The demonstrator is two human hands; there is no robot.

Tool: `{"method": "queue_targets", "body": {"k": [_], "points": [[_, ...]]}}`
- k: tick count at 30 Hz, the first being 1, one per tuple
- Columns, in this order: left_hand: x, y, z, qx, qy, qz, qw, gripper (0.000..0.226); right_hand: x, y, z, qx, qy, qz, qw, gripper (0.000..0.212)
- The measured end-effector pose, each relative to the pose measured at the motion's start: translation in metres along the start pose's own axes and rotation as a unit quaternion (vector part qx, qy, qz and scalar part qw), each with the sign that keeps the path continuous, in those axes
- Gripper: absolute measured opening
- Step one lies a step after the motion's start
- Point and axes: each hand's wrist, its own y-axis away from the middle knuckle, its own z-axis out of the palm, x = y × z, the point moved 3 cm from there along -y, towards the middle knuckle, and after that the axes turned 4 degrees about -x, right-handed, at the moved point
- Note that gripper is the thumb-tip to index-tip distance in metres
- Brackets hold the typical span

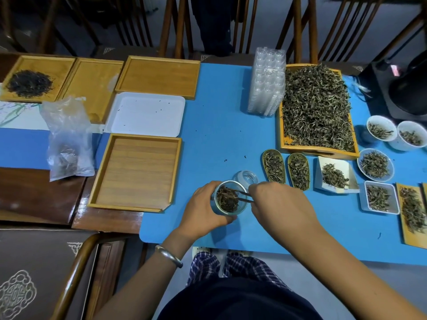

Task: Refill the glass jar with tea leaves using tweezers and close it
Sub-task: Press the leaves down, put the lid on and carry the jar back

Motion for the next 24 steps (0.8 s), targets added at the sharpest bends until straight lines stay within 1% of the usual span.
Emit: {"method": "queue_targets", "body": {"k": [5,8,10,14,17,18,21,24], "points": [[0.002,-0.003,-0.001,0.002,-0.001,-0.004,1.0,0.07,-0.006,-0.006,0.012,-0.028,-0.02,-0.004,0.999,0.025],[0.0,-0.003,-0.002,0.0,-0.001,-0.007,1.0,0.069,-0.007,-0.004,0.014,-0.029,-0.031,-0.001,0.999,0.036],[-0.001,-0.003,-0.003,0.001,0.0,-0.007,1.0,0.069,-0.005,-0.003,0.012,-0.024,-0.034,0.0,0.999,0.038],[-0.001,-0.003,-0.004,0.006,0.02,-0.015,1.0,0.068,-0.01,-0.006,0.009,-0.026,-0.056,-0.009,0.998,0.023],[-0.002,-0.002,-0.005,0.013,0.034,-0.017,0.999,0.066,-0.016,-0.007,0.011,-0.045,-0.058,-0.017,0.997,0.019],[-0.002,-0.002,-0.006,0.011,0.029,-0.012,0.999,0.066,-0.016,-0.007,0.011,-0.045,-0.054,-0.016,0.997,0.021],[-0.004,-0.002,-0.008,0.006,0.015,-0.011,1.0,0.068,-0.012,-0.006,0.008,-0.043,-0.038,-0.009,0.998,0.036],[-0.005,-0.002,-0.011,0.008,-0.009,-0.007,1.0,0.069,-0.009,-0.003,0.004,-0.04,-0.027,-0.003,0.999,0.04]]}}
